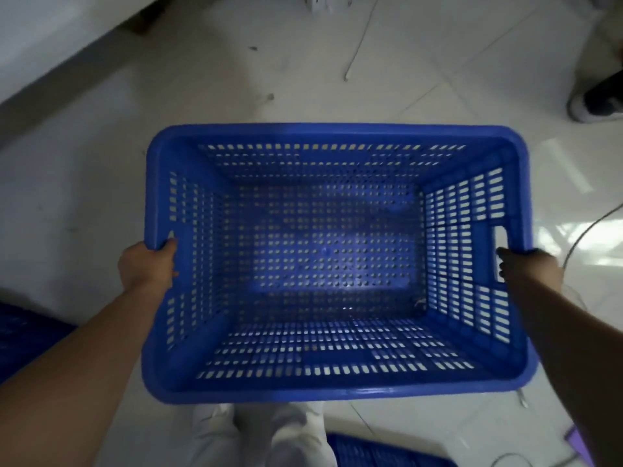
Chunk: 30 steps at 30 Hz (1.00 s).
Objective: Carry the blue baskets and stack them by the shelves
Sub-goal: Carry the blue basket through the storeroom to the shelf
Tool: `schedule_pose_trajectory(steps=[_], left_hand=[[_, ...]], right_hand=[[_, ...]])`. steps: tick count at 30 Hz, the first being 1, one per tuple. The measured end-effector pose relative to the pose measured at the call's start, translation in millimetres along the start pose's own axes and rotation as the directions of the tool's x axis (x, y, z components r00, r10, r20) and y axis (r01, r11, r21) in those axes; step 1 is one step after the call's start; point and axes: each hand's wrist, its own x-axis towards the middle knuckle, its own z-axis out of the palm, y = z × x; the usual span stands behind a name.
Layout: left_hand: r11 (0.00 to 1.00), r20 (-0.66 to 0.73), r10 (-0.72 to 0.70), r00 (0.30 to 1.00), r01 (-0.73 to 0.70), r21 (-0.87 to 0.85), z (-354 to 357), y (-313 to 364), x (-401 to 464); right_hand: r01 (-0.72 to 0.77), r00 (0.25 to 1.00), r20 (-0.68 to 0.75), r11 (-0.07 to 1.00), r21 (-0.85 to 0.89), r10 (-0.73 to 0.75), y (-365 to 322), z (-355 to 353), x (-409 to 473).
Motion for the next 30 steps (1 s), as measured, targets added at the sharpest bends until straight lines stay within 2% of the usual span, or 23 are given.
schedule_pose_trajectory(steps=[4,8,19,23,27,30], left_hand=[[0.996,-0.038,-0.082,0.996,0.082,-0.020,-16,-17,3],[0.996,-0.067,-0.089,0.994,0.087,-0.030,-23,-28,3],[0.996,-0.013,-0.073,0.997,0.072,-0.057,-27,-27,4],[0.996,0.016,-0.070,0.997,0.070,-0.045,-30,-23,2],[0.993,0.071,-0.094,0.993,0.098,-0.065,-47,-17,-5],[0.988,0.057,-0.121,0.991,0.126,-0.091,-72,-16,-15]], right_hand=[[0.034,0.998,0.050,0.999,-0.005,-0.034,-3,12,-22],[0.029,0.998,0.053,1.000,0.006,-0.029,-13,16,-29],[-0.005,0.998,0.068,1.000,-0.001,0.005,-19,17,-26],[-0.014,0.993,0.121,1.000,0.028,0.010,-20,15,-26],[-0.031,0.989,0.149,0.998,0.048,0.023,-24,8,-36],[-0.035,0.987,0.160,0.997,0.073,0.023,-31,0,-54]])
